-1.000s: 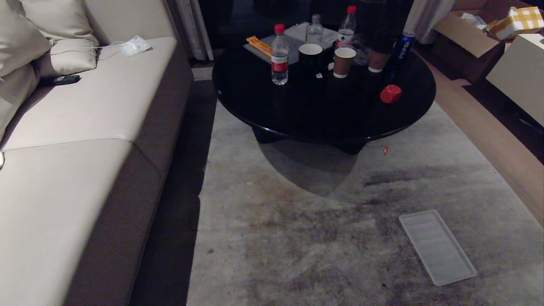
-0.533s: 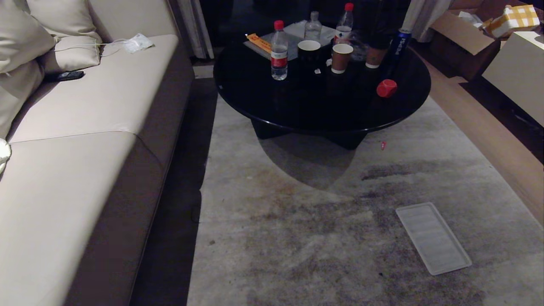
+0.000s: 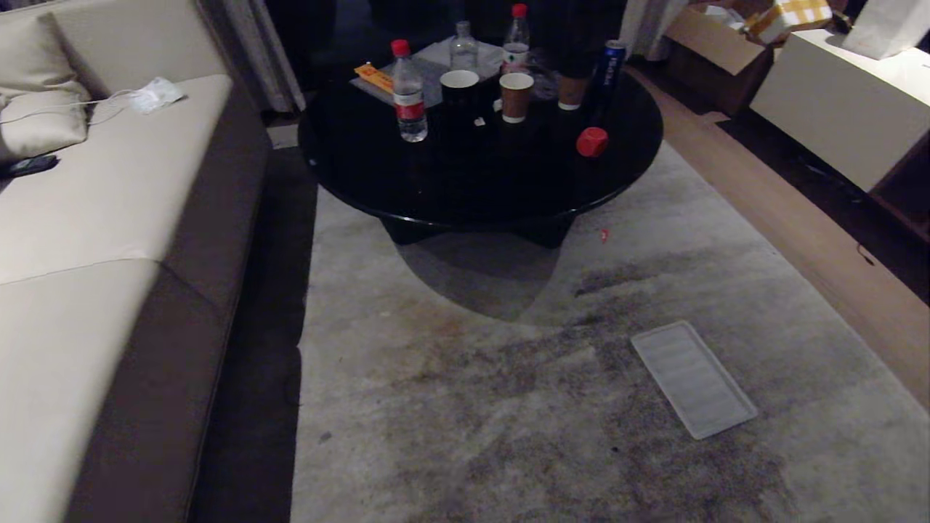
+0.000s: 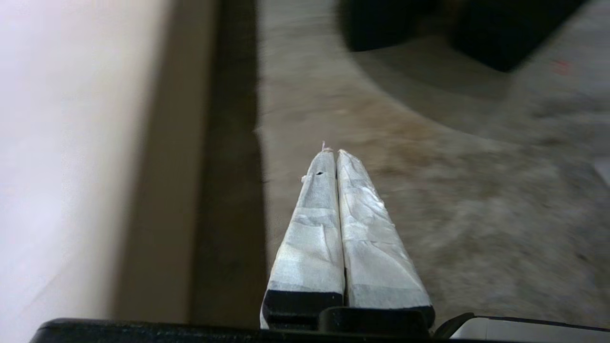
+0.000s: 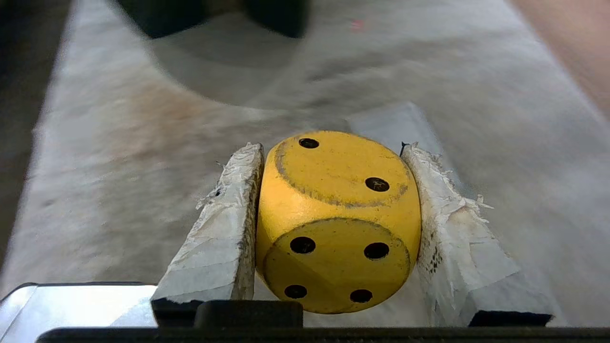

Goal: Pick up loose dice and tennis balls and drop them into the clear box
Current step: Put the toys in the box

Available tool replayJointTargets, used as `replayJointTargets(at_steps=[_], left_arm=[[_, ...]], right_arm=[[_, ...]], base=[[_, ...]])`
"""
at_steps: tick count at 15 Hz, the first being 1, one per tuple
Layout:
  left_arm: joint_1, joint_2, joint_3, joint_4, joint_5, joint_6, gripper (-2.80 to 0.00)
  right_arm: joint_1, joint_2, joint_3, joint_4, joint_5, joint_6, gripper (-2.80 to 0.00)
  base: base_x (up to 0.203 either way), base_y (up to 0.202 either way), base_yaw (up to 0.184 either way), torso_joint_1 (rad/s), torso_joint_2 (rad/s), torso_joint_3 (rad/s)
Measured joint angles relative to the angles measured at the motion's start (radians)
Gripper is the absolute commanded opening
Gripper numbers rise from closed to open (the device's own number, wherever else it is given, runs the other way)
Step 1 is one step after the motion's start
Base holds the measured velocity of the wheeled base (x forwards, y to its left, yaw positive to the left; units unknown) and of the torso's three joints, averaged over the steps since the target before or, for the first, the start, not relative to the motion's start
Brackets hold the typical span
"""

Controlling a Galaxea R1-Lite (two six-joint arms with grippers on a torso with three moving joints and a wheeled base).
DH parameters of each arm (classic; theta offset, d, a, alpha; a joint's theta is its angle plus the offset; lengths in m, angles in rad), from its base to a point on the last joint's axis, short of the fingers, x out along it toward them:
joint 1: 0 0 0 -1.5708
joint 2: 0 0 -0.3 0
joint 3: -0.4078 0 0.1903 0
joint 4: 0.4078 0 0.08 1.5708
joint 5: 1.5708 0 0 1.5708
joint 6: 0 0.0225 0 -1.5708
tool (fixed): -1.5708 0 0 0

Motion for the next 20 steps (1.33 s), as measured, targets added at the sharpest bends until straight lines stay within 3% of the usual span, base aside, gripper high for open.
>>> replayJointTargets(at_steps=[20], left_arm=[[0.000, 0.000, 0.000, -0.001, -0.003, 0.007, -2.80]], right_arm=[[0.000, 0.000, 0.000, 0.000, 0.000, 0.000, -2.80]], base=[[0.001, 0.009, -0.160, 0.002, 0.00, 0.002]])
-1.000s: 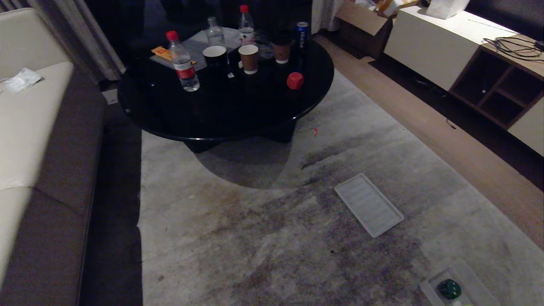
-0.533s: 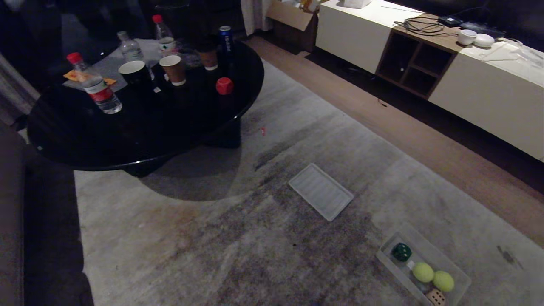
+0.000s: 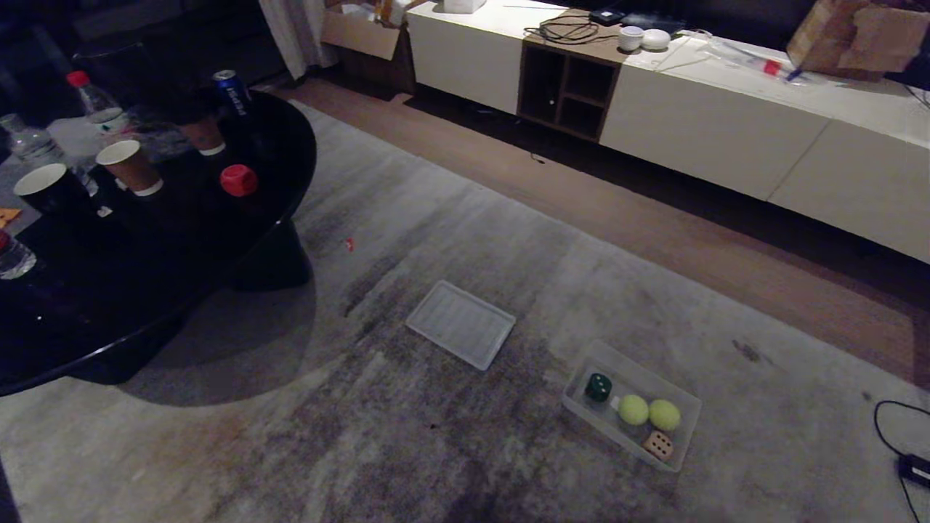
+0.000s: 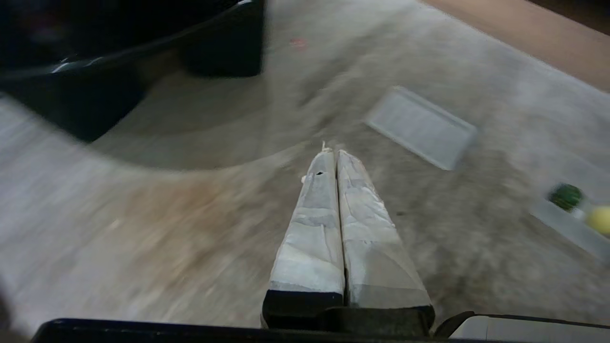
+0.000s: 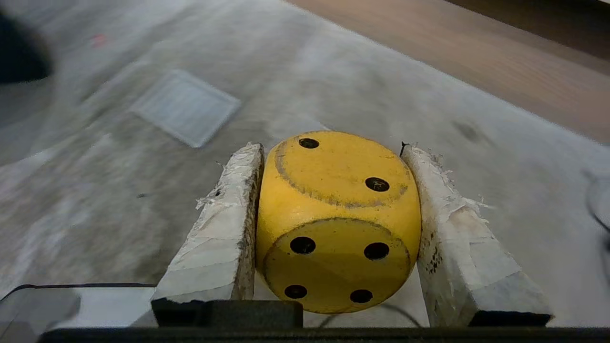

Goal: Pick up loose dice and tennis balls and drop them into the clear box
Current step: Put the toys in the box

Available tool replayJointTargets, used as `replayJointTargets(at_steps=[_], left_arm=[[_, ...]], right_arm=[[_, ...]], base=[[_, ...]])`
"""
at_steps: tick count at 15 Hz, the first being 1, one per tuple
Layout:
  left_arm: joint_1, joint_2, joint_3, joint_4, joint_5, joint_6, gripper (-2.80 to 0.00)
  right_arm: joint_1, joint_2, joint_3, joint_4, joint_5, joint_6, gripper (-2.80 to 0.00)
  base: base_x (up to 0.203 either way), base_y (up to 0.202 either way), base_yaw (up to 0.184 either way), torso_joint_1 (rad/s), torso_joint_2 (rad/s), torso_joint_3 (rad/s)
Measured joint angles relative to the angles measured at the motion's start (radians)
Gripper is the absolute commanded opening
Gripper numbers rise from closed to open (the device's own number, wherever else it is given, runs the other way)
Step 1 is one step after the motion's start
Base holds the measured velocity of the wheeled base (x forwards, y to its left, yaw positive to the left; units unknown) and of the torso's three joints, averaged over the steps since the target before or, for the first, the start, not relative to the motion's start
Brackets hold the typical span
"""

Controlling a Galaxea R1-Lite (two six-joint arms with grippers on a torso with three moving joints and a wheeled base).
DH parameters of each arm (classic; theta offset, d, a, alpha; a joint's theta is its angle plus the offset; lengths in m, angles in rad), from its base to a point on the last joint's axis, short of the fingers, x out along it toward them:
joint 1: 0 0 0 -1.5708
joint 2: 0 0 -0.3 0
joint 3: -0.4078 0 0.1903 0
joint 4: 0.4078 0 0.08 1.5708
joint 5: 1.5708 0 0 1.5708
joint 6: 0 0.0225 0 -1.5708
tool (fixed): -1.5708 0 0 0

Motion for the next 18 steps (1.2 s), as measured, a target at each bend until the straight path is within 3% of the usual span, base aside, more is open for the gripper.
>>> replayJointTargets(at_steps=[5, 18], left_arm=[[0.000, 0.000, 0.000, 0.000, 0.001, 0.000, -2.80], [0.000, 0.000, 0.000, 0.000, 0.000, 0.003, -2.80]], right_arm=[[0.000, 0.000, 0.000, 0.000, 0.001, 0.000, -2.80], [0.000, 0.000, 0.000, 0.000, -0.001, 0.001, -2.80]], base=[[0.000, 0.001, -0.014, 0.002, 0.00, -0.042], [0.000, 0.000, 0.000, 0.002, 0.00, -0.196]])
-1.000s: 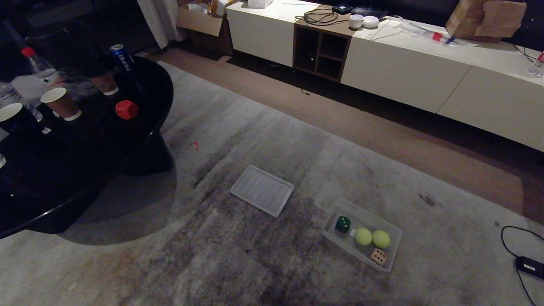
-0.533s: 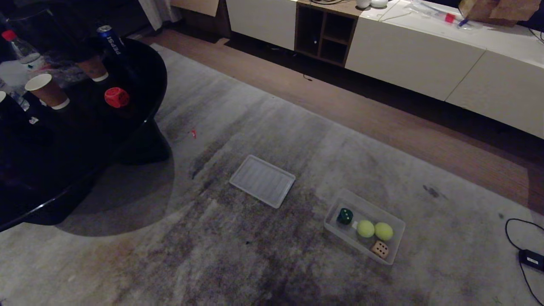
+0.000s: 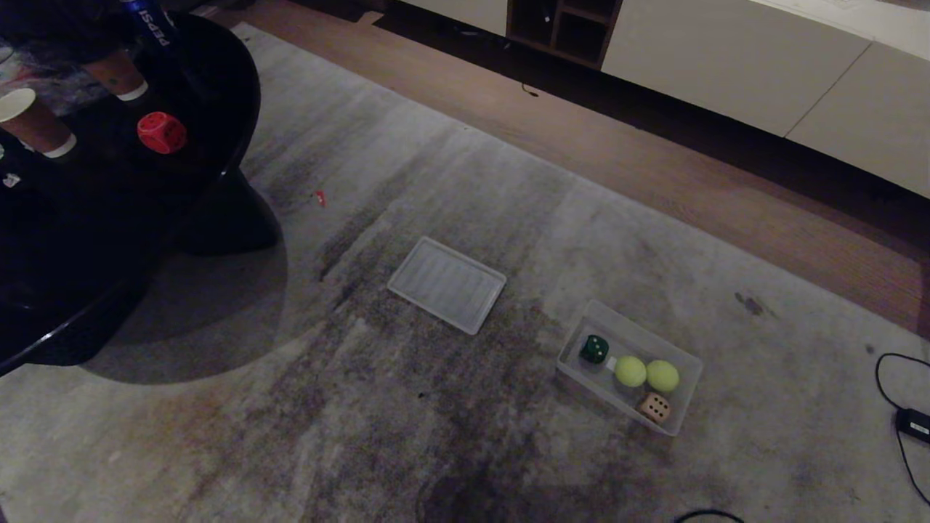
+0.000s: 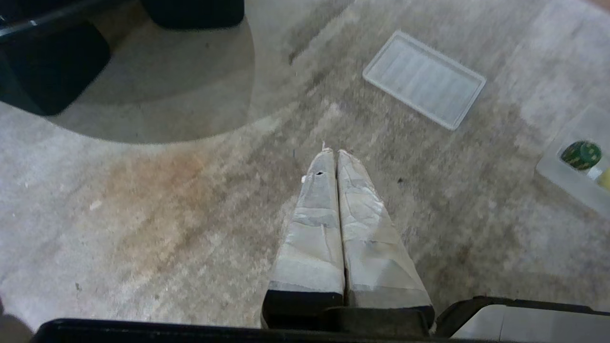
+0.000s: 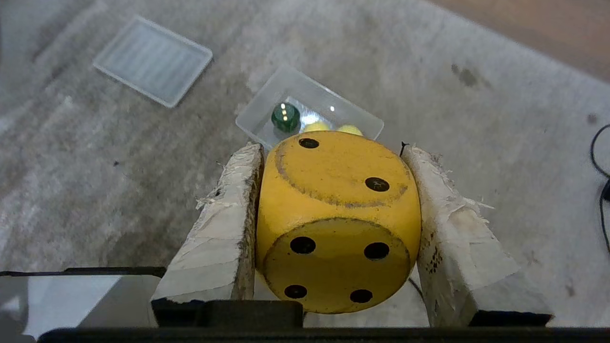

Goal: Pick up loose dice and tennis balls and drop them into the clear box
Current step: Put the toys in the box

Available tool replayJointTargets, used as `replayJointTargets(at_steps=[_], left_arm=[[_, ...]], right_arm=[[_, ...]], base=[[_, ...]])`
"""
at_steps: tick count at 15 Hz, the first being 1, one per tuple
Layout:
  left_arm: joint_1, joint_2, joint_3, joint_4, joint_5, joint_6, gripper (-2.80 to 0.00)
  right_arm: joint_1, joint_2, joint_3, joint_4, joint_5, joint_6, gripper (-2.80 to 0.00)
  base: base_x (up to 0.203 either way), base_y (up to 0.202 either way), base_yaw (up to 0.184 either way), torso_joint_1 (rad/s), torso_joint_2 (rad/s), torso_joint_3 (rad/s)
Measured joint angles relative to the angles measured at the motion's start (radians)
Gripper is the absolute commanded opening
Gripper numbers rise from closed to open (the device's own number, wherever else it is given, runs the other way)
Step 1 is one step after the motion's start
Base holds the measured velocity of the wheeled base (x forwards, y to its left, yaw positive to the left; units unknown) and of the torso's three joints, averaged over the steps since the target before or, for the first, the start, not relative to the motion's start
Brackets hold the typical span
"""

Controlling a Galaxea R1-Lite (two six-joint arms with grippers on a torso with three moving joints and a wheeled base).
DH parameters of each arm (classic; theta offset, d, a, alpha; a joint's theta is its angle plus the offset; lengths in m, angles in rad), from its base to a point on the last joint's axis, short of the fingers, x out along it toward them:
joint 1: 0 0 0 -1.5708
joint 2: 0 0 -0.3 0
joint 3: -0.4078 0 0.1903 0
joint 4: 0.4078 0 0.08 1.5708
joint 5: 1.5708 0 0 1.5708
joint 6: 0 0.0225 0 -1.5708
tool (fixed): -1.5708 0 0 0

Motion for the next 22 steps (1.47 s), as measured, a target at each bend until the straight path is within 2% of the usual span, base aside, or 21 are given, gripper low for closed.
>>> replayJointTargets(at_steps=[22], left_arm=[[0.000, 0.000, 0.000, 0.000, -0.002, 0.014, -2.80]], right_arm=[[0.000, 0.002, 0.000, 0.000, 0.000, 0.000, -2.80]], base=[[0.000, 0.000, 0.000, 0.002, 0.00, -0.196]])
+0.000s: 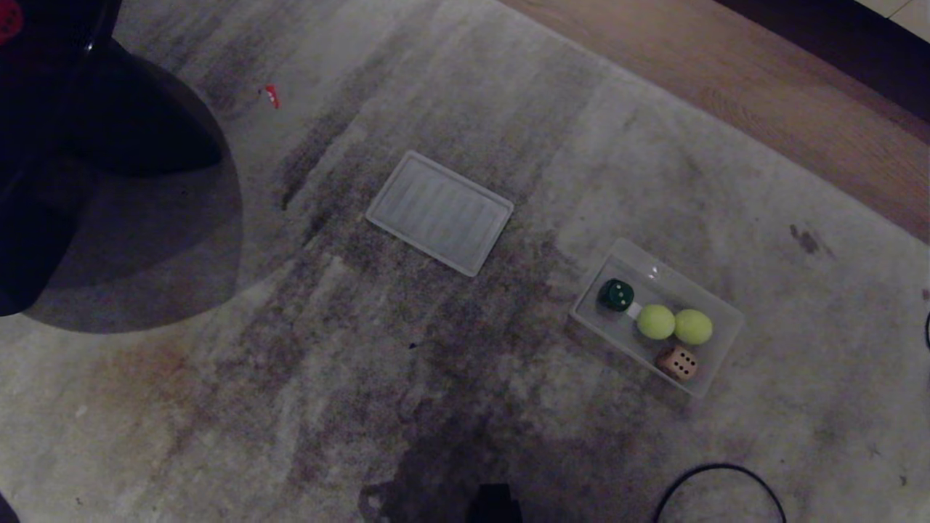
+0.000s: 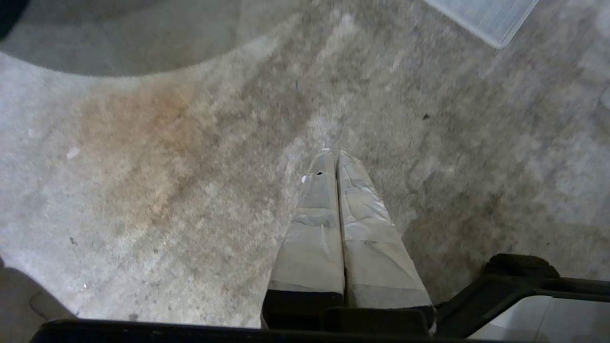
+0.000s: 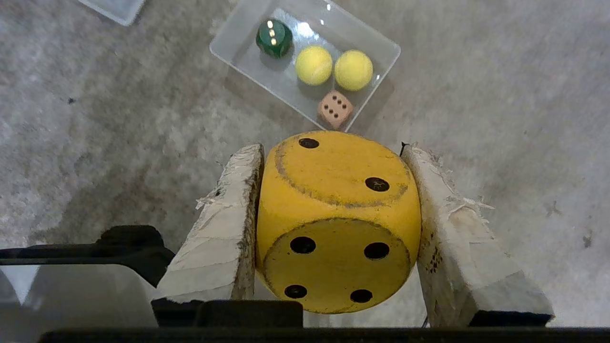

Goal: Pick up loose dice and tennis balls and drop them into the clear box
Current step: Put the toys in the box

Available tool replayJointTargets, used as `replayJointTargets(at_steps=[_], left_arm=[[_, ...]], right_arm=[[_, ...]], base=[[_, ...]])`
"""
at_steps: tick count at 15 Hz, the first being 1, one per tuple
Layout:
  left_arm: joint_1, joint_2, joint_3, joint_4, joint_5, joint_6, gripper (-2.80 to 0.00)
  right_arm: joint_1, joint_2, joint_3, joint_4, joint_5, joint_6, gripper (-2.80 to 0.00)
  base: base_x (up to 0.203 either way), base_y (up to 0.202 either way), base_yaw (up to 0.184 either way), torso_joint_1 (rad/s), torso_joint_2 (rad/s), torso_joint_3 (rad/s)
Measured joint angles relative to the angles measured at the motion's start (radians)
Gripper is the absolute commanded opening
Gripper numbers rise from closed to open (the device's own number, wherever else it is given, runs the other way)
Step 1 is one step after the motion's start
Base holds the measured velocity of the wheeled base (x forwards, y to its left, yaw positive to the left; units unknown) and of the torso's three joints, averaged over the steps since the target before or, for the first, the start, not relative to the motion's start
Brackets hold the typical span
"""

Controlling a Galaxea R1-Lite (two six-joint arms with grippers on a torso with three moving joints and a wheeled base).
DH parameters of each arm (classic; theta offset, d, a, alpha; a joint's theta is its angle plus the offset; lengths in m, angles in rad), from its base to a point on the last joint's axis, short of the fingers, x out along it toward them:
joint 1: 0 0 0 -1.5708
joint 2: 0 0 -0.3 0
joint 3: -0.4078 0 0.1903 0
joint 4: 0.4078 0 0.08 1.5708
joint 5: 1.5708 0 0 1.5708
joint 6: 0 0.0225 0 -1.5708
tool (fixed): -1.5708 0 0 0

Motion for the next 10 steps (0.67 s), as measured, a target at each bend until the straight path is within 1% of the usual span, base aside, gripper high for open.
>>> replayJointTargets(at_steps=[10], left_arm=[[0.000, 0.000, 0.000, 0.000, -0.007, 0.004, -2.80]], right_arm=[[0.000, 0.000, 0.000, 0.003, 0.000, -0.012, -2.80]], base=[[0.000, 0.000, 0.000, 0.001, 0.00, -0.194]])
